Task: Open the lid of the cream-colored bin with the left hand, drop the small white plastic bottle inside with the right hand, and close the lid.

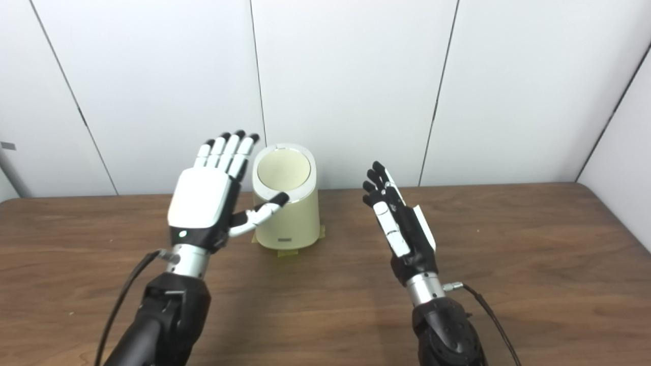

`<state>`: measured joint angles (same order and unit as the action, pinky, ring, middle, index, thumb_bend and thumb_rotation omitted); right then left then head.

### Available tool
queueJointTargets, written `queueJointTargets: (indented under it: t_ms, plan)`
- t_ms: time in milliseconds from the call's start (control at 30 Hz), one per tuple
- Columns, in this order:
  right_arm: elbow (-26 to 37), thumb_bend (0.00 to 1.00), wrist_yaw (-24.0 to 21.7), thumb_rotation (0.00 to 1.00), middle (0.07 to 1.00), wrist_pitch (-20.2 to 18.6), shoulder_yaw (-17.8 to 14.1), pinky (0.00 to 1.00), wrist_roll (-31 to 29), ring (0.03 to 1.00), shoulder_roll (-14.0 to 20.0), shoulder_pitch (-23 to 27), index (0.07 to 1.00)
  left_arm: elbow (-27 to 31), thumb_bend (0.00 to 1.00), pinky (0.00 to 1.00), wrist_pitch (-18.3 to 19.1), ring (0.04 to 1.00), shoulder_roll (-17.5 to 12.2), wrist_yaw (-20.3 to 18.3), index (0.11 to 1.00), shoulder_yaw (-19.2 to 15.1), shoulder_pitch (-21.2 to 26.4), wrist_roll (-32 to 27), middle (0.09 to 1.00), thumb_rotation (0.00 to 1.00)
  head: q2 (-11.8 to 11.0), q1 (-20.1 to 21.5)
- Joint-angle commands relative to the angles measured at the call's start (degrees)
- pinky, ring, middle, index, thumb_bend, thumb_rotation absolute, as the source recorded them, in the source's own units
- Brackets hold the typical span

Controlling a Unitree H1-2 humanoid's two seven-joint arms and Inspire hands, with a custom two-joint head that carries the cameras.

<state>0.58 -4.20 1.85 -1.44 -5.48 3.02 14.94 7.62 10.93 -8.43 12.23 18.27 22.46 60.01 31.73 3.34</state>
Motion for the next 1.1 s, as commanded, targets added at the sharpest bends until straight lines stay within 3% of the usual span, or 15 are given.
queueJointTargets:
  t_ms: [0,133,267,333,433,500,567,700,800,1067]
  plan:
    - [2.2,0.28,-0.2,0.8,0.959,1.0,-0.4,0.91,-0.6,0.939,0.3,2.0,0.962,3.8,0.58,0.93,-2.1,0.955,1.2,3.7,0.963,-1.8,0.0,-2.3,0.965,1.0,0.0,0.0]
    - [2.3,0.27,-0.2,0.81,0.961,0.9,-0.4,0.91,-0.6,0.94,0.4,2.0,0.964,7.7,0.52,0.92,-6.5,0.95,2.8,6.6,0.952,-5.8,-3.0,-9.4,0.96,1.0,0.0,-0.1]
    - [2.4,0.26,-0.3,0.82,0.959,1.0,-0.7,0.91,-1.1,0.94,0.4,1.9,0.96,9.5,0.33,0.84,-13.4,0.895,5.6,7.2,0.877,-12.1,-5.4,-26.2,0.888,1.0,0.0,-0.3]
    - [2.4,0.25,-0.2,0.82,0.952,1.8,-1.3,0.91,-2.2,0.937,0.1,1.9,0.952,10.7,0.29,0.84,-14.1,0.885,6.6,3.7,0.871,-15.0,-6.6,-39.1,0.881,0.98,-0.1,-0.6]
    - [3.4,0.24,0.4,0.84,0.944,2.6,-1.6,0.9,-2.2,0.935,-0.2,1.7,0.943,11.1,0.25,0.84,-13.1,0.883,6.8,-0.4,0.882,-17.9,-8.0,-50.8,0.89,0.92,-0.3,-0.4]
    - [4.5,0.27,0.7,0.88,0.937,2.9,-1.7,0.89,-1.6,0.929,-0.2,1.5,0.934,10.9,0.23,0.82,-12.4,0.878,7.0,-2.1,0.875,-19.1,-9.0,-55.6,0.891,0.8,-0.3,-0.4]
    - [5.9,0.25,1.3,0.87,0.93,2.9,-1.8,0.89,-1.0,0.921,-0.7,1.3,0.92,11.3,0.22,0.81,-11.8,0.866,7.4,-3.3,0.852,-19.8,-9.8,-58.5,0.874,0.74,-0.2,-0.5]
    - [7.6,0.24,3.0,0.84,0.901,3.2,-2.0,0.85,0.1,0.893,-1.5,1.2,0.876,11.8,0.21,0.81,-11.9,0.863,7.5,-4.7,0.847,-20.2,-10.6,-61.0,0.87,0.72,-0.3,-0.9]
    - [7.8,0.25,3.8,0.75,0.858,4.3,-2.4,0.81,0.4,0.852,-2.1,1.1,0.828,12.3,0.21,0.82,-12.3,0.872,7.5,-5.5,0.858,-20.2,-11.0,-61.7,0.881,0.8,-0.6,-1.2]
    - [8.9,0.27,4.2,0.68,0.817,6.0,-2.5,0.75,1.1,0.803,-1.3,0.2,0.793,14.8,0.21,0.85,-11.4,0.892,8.8,-6.7,0.87,-20.2,-12.6,-62.8,0.897,0.81,-1.3,-2.1]
